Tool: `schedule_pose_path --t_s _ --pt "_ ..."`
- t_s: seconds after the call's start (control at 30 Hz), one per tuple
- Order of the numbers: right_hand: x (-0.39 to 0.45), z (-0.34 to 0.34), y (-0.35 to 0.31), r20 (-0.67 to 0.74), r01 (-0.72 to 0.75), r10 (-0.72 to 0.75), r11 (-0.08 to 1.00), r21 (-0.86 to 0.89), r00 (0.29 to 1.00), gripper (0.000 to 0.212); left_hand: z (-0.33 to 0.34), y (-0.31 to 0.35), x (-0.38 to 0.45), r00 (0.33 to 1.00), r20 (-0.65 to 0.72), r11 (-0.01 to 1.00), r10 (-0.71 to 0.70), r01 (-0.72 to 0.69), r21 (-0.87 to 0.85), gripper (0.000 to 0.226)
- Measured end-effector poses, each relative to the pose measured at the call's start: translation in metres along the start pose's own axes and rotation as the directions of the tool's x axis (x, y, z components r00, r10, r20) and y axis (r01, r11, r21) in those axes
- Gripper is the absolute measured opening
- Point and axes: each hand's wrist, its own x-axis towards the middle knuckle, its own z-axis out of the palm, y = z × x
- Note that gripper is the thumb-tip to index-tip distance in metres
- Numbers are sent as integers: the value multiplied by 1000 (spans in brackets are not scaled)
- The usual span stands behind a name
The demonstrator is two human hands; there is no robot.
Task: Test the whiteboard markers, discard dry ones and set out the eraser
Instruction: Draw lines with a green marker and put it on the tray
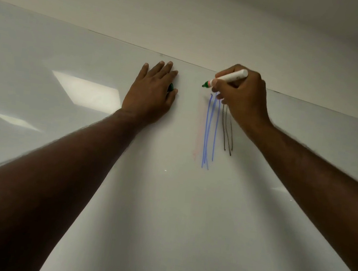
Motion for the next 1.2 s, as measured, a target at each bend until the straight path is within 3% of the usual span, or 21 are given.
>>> schedule_pose_path --t_s 0.27,0.4,1.0,1.2 --pt "40 -6 -4 -21 -37 35 996 -86 999 7 -2 0 -2 1000 -27 999 -4 3 -41 50" --pt "38 -8 0 35 -63 67 993 -102 997 2 -2 0 -3 999 -50 997 -15 11 -73 47" --pt "-78 -9 -21 394 -98 69 994 55 916 5 -7 5 -17 995 -95 996 -14 5 -88 36" --pt "-102 -23 -35 329 -130 73 980 153 942 5 -11 7 -34 992 -113 989 -53 36 -146 45"
